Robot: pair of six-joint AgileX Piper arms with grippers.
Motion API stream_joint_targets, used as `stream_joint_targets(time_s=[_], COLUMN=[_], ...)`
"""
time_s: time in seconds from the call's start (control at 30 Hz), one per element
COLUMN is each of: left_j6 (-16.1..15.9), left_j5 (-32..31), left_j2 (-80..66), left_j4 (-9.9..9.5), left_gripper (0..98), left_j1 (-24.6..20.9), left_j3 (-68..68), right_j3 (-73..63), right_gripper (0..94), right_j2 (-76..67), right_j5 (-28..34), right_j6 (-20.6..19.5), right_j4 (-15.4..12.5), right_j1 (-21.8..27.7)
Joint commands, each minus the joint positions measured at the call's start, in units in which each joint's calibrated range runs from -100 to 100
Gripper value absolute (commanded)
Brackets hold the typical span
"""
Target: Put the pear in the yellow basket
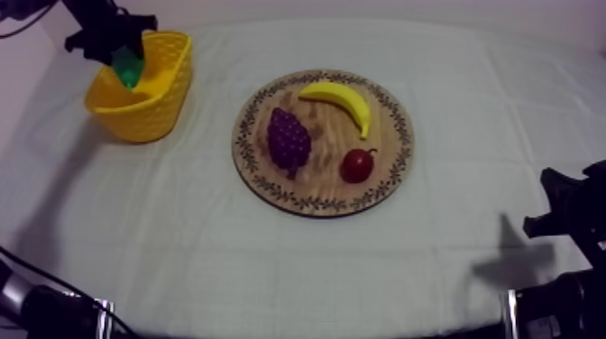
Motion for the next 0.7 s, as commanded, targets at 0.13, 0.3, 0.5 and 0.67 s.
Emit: stream_joint_targets(time_s=[0.13,0.3,0.5,0.67], left_j6=[-1.2,-2.2,-2.8,-3.0], left_j5=[-4.2,-4.9,-5.6,-7.4], left_j2=[7.6,13.8,18.1,18.7], left_j4=[1.6,2.52,3.47,4.35], left_gripper=[50.6,53.9,56.6,61.0], left_j1=[-0.8,-0.9,-1.1,-1.2], left_j3=[-0.7,-4.6,-8.7,-9.2], right_j3=[0.0,0.0,0.0,0.0], right_gripper=[0.3,0.3,0.3,0.3], right_j2=[0.0,0.0,0.0,0.0], right_j5=[0.0,0.0,0.0,0.0], right_j6=[0.0,0.0,0.0,0.0], right_j4=[0.0,0.0,0.0,0.0], right_j1=[0.0,0.0,0.0,0.0])
